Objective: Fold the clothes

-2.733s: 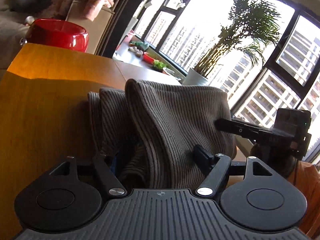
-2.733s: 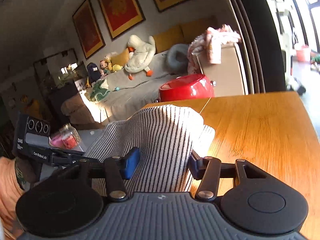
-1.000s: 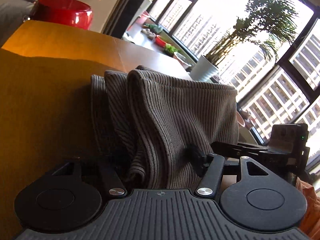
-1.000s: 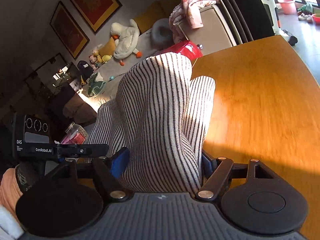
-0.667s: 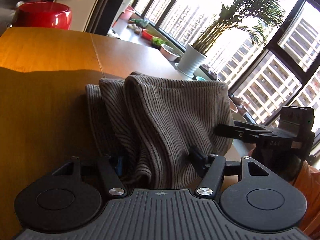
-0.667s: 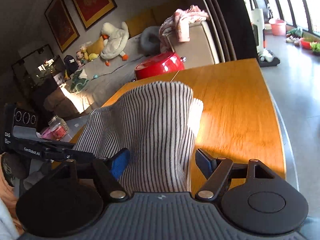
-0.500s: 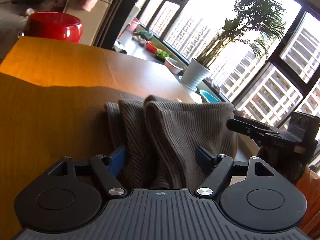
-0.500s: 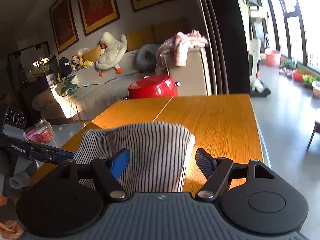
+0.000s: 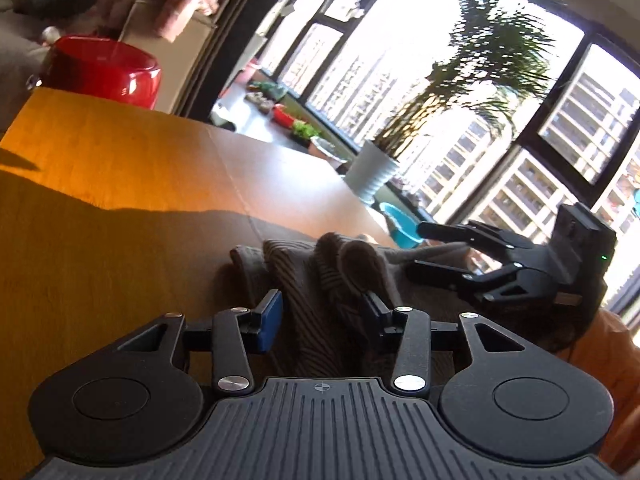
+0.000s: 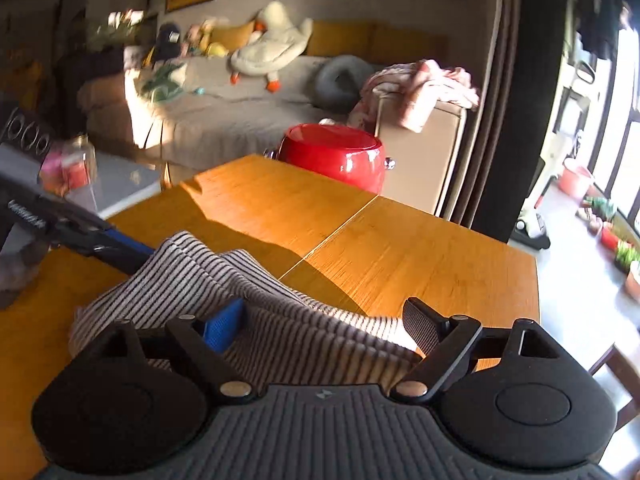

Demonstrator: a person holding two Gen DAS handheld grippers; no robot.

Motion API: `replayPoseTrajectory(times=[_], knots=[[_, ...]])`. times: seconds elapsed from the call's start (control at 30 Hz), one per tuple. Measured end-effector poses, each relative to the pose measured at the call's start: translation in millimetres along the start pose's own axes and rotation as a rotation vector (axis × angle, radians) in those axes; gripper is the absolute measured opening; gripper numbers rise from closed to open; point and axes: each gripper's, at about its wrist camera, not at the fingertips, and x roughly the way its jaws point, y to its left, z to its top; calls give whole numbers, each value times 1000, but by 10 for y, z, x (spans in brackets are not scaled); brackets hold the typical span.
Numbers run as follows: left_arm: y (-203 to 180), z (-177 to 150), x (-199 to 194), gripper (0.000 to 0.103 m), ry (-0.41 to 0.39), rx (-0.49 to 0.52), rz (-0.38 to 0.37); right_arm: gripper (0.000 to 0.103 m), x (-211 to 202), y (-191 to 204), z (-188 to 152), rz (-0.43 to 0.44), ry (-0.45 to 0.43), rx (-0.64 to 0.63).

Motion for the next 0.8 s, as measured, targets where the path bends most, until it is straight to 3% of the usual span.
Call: replayPoseTrajectory(times=[0.07, 0.17, 0.37, 0.47, 0.67, 0.73, 0.8], knots=[[-1, -12, -19, 60, -2, 15, -28, 86, -199, -58, -107, 23, -63, 49], [-169, -79, 26, 65, 23, 80, -58, 87, -485, -190, -312, 48, -138, 130], [-336, -206, 5, 81, 60, 149, -72, 87, -752, -346, -690, 127, -107, 210], [-302, -202, 22, 82, 60, 119, -43, 87, -518, -379, -638, 71, -101, 245], [-167, 120, 167, 82, -7, 29, 69, 87, -51, -446, -535, -41, -88, 315], [-103, 177, 123, 82, -30, -3, 74, 87, 105, -468, -501, -78, -84, 339], [-117, 172, 66, 87, -34, 6, 29, 87, 259, -490, -468, -115, -79, 363]])
